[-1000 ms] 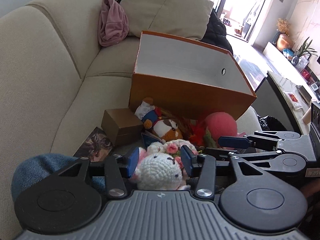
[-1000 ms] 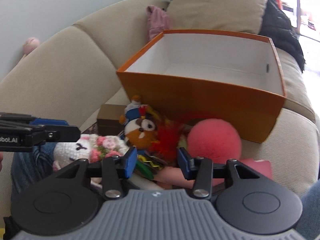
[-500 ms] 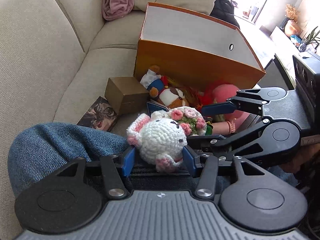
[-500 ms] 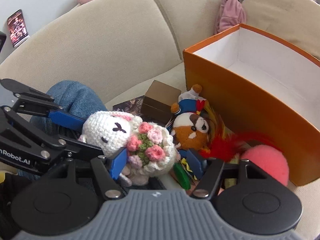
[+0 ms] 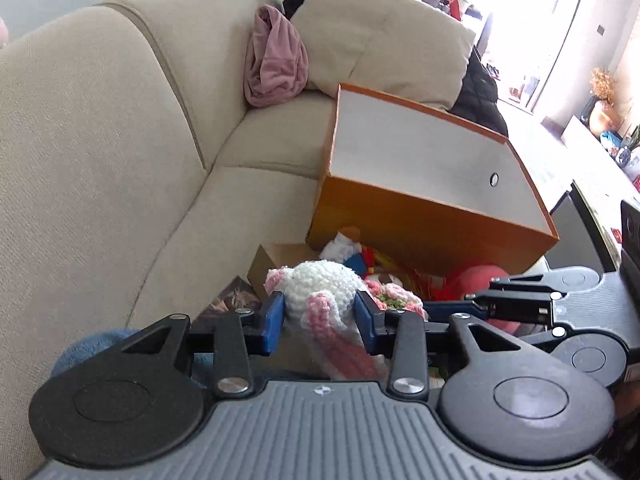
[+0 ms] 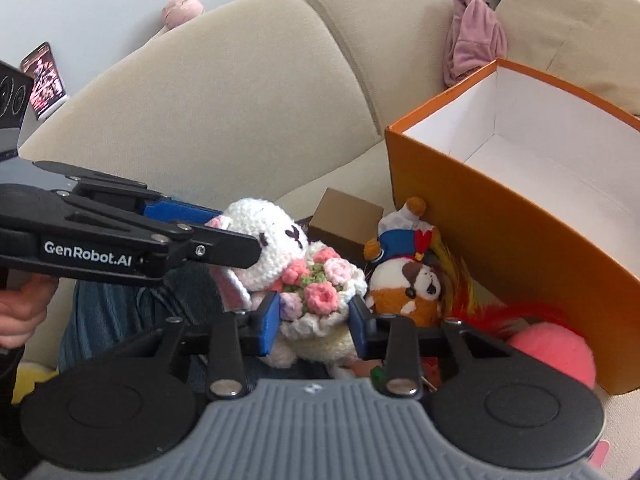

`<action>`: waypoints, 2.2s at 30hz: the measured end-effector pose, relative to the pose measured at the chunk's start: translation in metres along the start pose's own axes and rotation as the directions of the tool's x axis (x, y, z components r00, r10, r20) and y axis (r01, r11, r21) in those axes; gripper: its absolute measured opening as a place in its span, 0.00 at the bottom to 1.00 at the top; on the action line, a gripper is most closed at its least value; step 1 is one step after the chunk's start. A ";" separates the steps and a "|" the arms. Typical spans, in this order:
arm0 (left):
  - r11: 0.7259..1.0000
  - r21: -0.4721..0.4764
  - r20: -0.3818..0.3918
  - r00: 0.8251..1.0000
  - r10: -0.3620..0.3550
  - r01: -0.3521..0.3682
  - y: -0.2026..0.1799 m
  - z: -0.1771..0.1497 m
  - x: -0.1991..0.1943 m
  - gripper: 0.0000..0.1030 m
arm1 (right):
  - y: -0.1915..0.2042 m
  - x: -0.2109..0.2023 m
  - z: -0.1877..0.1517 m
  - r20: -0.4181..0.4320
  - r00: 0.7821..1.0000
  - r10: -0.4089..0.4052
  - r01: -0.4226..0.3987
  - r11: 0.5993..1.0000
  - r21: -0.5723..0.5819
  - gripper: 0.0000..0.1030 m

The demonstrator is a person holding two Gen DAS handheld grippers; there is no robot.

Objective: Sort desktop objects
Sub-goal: 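Grasp the sailor dog plush with the right gripper while left holds bunny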

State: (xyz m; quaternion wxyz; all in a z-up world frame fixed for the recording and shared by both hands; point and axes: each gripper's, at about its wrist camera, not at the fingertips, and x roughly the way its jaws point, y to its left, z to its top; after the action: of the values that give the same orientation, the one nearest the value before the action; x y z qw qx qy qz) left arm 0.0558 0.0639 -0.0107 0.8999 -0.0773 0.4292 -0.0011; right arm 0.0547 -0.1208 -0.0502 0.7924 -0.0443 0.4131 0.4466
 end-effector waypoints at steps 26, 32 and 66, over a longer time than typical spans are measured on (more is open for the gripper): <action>0.937 -0.349 -0.218 0.972 -0.085 0.004 -0.006 -0.007 0.041 0.50 | -0.036 0.026 0.005 -0.110 0.988 -0.105 0.093 0.989 -0.112 0.38; 0.891 -0.452 -0.239 0.968 -0.076 -0.041 0.001 0.000 0.054 0.59 | -0.046 0.051 0.007 -0.152 0.983 -0.104 0.081 0.985 -0.153 0.53; 0.869 -0.383 -0.366 0.915 0.169 -0.313 -0.020 0.004 0.102 0.60 | -0.079 -0.067 -0.016 0.164 0.985 0.049 -0.070 0.990 0.123 0.51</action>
State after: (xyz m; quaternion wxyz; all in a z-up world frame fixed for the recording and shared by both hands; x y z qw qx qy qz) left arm 0.1246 0.0377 -0.0842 0.7706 -0.2196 0.5654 0.1958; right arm 0.0863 -0.2197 -0.0382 0.8106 0.0552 0.3771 0.4446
